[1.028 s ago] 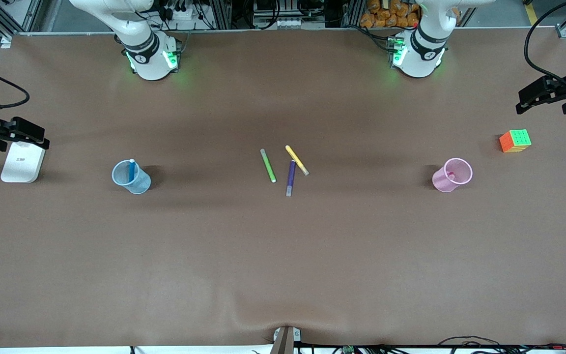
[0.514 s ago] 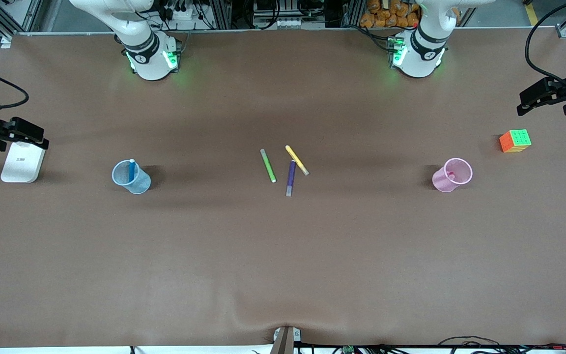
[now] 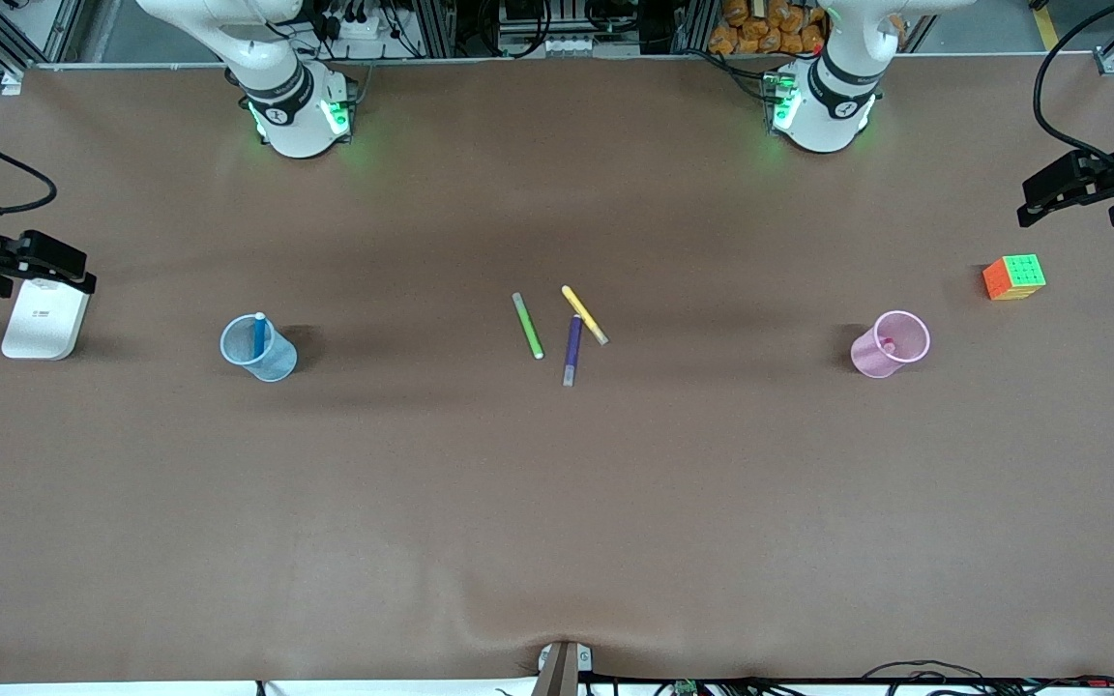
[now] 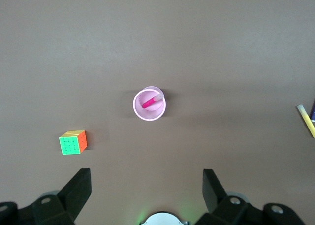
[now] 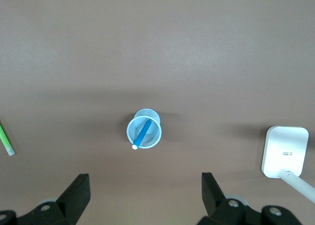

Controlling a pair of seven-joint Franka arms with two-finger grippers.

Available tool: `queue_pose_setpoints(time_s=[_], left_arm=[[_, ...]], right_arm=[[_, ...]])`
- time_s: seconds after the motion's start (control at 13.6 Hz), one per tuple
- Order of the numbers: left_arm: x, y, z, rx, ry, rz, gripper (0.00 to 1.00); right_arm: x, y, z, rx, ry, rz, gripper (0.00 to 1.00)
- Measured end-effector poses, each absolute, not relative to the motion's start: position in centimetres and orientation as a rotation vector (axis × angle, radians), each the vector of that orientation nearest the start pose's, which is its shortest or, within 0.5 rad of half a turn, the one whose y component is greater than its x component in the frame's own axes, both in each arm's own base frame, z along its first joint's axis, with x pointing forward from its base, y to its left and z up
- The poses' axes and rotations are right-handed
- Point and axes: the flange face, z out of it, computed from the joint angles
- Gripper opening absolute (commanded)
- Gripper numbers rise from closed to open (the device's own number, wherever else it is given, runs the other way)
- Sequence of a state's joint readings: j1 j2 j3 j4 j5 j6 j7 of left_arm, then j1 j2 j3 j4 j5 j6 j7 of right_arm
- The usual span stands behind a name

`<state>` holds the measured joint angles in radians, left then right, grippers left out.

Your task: Place pink and blue markers in matching cups

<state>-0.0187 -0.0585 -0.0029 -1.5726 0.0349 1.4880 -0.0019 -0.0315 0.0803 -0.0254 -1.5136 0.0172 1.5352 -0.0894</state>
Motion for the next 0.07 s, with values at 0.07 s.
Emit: queue_pose_setpoints(time_s=[0.07], left_arm=[[52.84,-0.72,64.7,-3.106,0.026,0.043,1.0]], right_arm=[[57.42,-3.02,60.3,-3.121,-0.051,0.09,1.0]])
